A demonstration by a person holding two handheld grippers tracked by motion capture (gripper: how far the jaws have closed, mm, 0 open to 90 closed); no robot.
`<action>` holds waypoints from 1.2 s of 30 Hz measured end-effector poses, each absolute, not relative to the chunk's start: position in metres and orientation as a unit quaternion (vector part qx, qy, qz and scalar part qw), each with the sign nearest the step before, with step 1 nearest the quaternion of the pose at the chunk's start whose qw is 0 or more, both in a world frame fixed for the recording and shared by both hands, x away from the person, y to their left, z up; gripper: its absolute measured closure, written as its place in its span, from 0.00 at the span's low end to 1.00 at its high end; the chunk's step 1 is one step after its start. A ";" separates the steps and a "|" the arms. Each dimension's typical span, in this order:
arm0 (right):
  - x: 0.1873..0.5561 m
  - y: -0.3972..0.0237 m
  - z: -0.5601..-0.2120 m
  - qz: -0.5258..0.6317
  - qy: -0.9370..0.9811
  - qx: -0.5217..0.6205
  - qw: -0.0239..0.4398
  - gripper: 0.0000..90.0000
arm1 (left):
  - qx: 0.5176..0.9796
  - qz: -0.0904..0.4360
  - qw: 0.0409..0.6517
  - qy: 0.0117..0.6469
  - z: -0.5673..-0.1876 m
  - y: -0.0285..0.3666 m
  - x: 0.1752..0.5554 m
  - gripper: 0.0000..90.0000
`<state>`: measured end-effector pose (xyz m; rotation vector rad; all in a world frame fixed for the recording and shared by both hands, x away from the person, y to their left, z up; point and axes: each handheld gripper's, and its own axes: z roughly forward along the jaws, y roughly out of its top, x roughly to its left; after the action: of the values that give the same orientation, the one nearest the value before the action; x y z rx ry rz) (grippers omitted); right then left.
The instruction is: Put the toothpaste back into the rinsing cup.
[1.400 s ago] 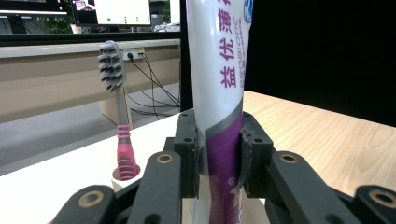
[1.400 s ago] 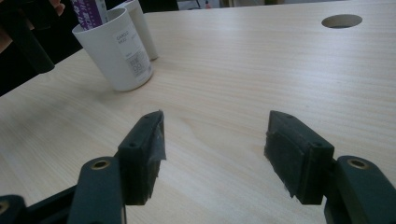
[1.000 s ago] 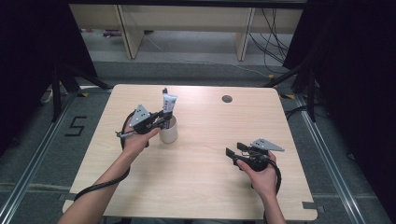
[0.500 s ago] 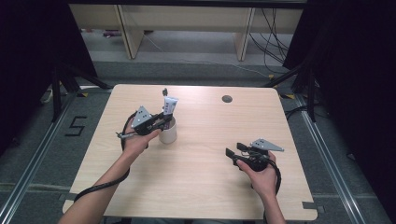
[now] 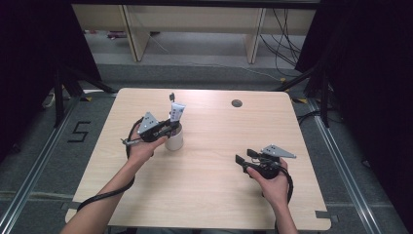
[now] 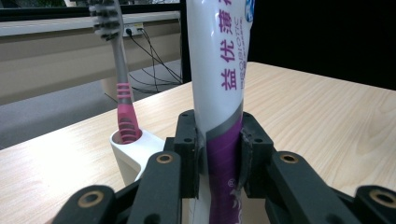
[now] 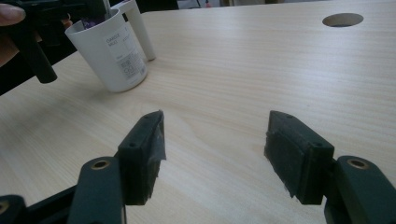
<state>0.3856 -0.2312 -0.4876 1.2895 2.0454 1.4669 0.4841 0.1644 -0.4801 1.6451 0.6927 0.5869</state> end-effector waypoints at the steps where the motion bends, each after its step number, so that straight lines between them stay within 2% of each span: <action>1: 0.386 -0.231 -0.488 0.512 0.714 0.450 0.156 0.42 | 0.707 0.252 0.590 0.298 -0.480 0.164 0.484 0.81; 9: 0.386 -0.231 -0.488 0.512 0.714 0.451 0.156 0.42 | 0.709 0.252 0.588 0.297 -0.480 0.165 0.484 0.80; 12: 0.386 -0.231 -0.488 0.520 0.711 0.449 0.150 0.42 | 0.709 0.251 0.587 0.298 -0.480 0.165 0.484 0.80; 13: 0.384 -0.229 -0.488 0.522 0.705 0.460 0.135 0.42 | 0.710 0.252 0.586 0.297 -0.480 0.165 0.483 0.80; 36: 0.386 -0.230 -0.488 0.524 0.710 0.447 0.147 0.42 | 0.719 0.248 0.577 0.298 -0.476 0.174 0.477 0.78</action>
<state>0.3861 -0.2300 -0.4884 1.2856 2.0422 1.5082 0.4768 0.1742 -0.4757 1.6825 0.6963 0.5804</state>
